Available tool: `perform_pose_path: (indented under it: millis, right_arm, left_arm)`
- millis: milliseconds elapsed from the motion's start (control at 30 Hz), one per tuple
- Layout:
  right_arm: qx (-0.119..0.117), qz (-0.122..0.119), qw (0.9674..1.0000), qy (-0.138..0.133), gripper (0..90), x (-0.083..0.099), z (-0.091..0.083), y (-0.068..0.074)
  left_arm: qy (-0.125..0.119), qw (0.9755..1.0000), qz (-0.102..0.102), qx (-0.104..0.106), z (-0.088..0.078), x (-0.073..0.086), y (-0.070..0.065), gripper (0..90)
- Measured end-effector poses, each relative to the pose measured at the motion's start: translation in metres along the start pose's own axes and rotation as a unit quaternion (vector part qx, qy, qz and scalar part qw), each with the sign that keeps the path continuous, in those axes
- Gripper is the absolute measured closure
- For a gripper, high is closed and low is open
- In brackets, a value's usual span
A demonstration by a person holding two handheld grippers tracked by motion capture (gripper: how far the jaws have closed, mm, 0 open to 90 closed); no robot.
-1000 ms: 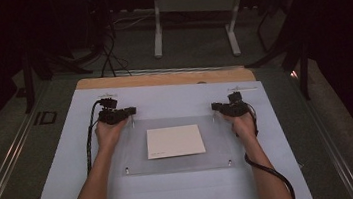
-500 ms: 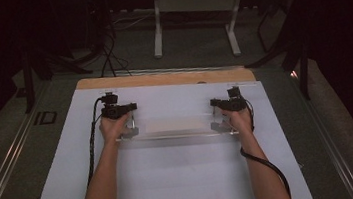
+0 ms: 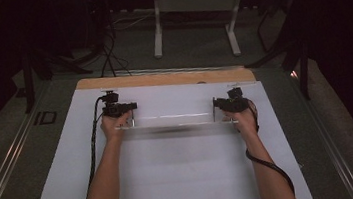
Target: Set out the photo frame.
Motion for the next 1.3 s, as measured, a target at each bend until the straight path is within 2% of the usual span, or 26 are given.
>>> perform_pose_path:
  millis: [133, 500, 633, 767, 967, 1167, 1300]
  right_arm:
    - [0.004, -0.012, 0.9997, -0.02, 69.9, -0.001, -0.01, 0.002]
    - [0.007, -0.055, 0.998, -0.03, 68.0, 0.009, -0.028, 0.01]
    - [0.005, -0.062, 0.9975, -0.034, 66.9, 0.012, -0.036, 0.01]
    - [-0.007, -0.067, 0.9969, -0.04, 66.7, 0.014, -0.045, 0.012]
    - [-0.007, -0.08, 0.9957, -0.046, 66.7, 0.016, -0.054, 0.014]
    - [-0.009, -0.083, 0.9953, -0.049, 66.7, 0.026, -0.058, 0.009]
    - [-0.018, -0.09, 0.9944, -0.052, 65.9, 0.033, -0.062, 0.009]
  left_arm:
    - [0.0, 1.0, 0.0, 0.001, 0.0, 0.0, 0.0, 84.1]
    - [0.0, 1.0, -0.004, 0.002, 0.0, 0.0, 0.0, 84.1]
    - [0.001, 1.0, -0.003, 0.002, 0.0, 0.0, 0.0, 84.1]
    - [0.0, 1.0, -0.006, 0.003, 0.0, 0.0, 0.0, 84.1]
    - [0.001, 1.0, -0.007, 0.004, 0.001, 0.0, 0.0, 84.1]
    - [0.002, 1.0, -0.007, 0.004, 0.001, -0.001, 0.001, 84.0]
    - [0.002, 1.0, -0.007, 0.005, 0.001, -0.001, 0.001, 84.0]
Point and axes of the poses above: each handheld gripper's, and its own axes: z roughly forward along the jaws, x roughly out of its underside, y roughly to its left, the point moved 8 cm from there along z, roughly forward along the jaws, and after that the axes turned 5 degrees about z, right-handed, at the moved point
